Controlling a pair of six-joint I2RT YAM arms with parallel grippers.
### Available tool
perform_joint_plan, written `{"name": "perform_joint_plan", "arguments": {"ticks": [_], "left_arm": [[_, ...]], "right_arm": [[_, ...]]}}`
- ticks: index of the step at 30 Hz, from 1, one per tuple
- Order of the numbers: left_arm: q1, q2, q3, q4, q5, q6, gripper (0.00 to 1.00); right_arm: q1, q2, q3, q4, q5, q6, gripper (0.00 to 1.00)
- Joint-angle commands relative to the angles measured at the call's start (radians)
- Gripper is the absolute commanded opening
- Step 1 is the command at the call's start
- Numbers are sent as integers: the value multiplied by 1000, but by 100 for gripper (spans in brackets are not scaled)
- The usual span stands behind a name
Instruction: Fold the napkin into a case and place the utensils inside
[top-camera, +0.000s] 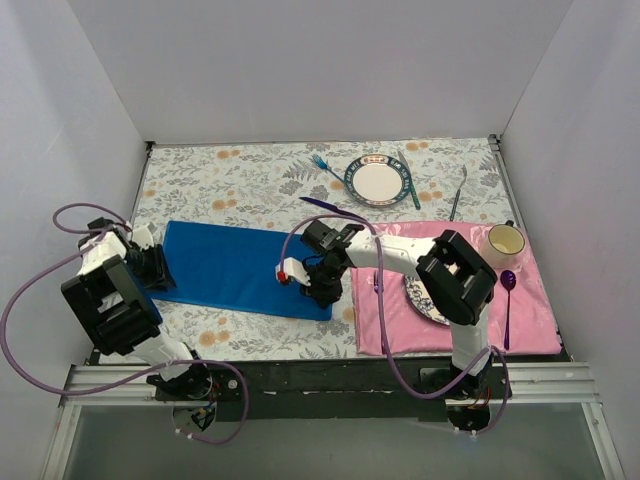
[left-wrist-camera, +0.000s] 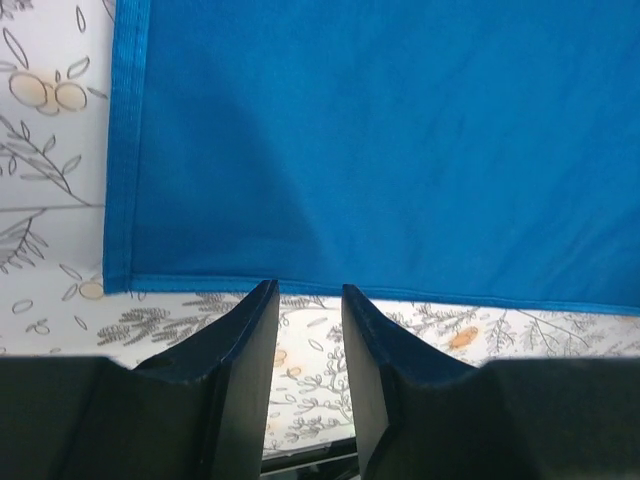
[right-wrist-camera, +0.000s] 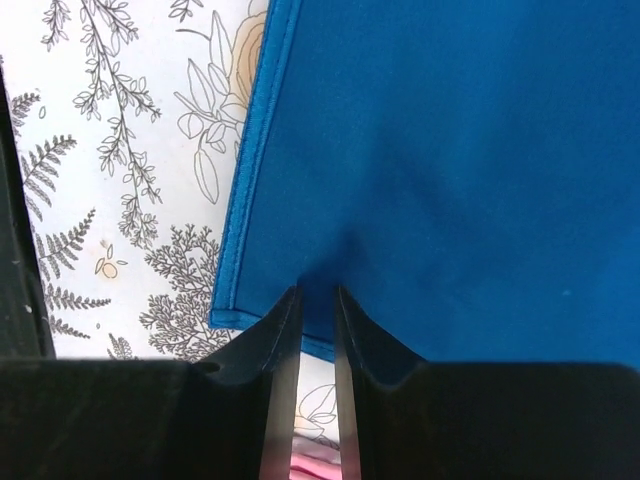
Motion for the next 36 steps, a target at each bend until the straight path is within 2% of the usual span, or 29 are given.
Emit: {"name": "perform_joint_plan", "arguments": {"ticks": [1,6,9,11,14,15,18,19,20,23,28,36], "left_arm": [[-30,46,6,97,-48,-50,31],[-87,234,125,160,-93,-126,34],[-106,318,300,120,-79,-154,38],[-104,326,421,86,-13,-145,42],[-109,278,490,30,99,-119,50],[-113,259,494,16,107,-111,53],[-153,179,428,-13,136,-90,56],[-173,137,399,-10,136,-93,56],[-184,110,370,-4,140,-96,56],[-219,32,241,14,160,-128,56],[-276,-48,54,54,138,-174,55],[-285,-22,-13,128,19,-197,53]], "right_arm": [[6,17,25,-46,-77,-2,25],[58,48,71,-66,-261,30,26],[64,55,198,-124,-381,76,32],[14,46,275,-150,-402,108,39],[-115,38,369,-137,-392,170,52],[-144,43,387,-137,-369,170,53],[-224,90,453,-166,-252,124,50],[-245,107,488,-179,-234,92,47],[-250,141,504,-193,-214,76,41],[-253,176,504,-172,-165,47,33],[-255,198,449,-102,-100,23,30],[-247,181,257,-46,-66,-5,26]]}}
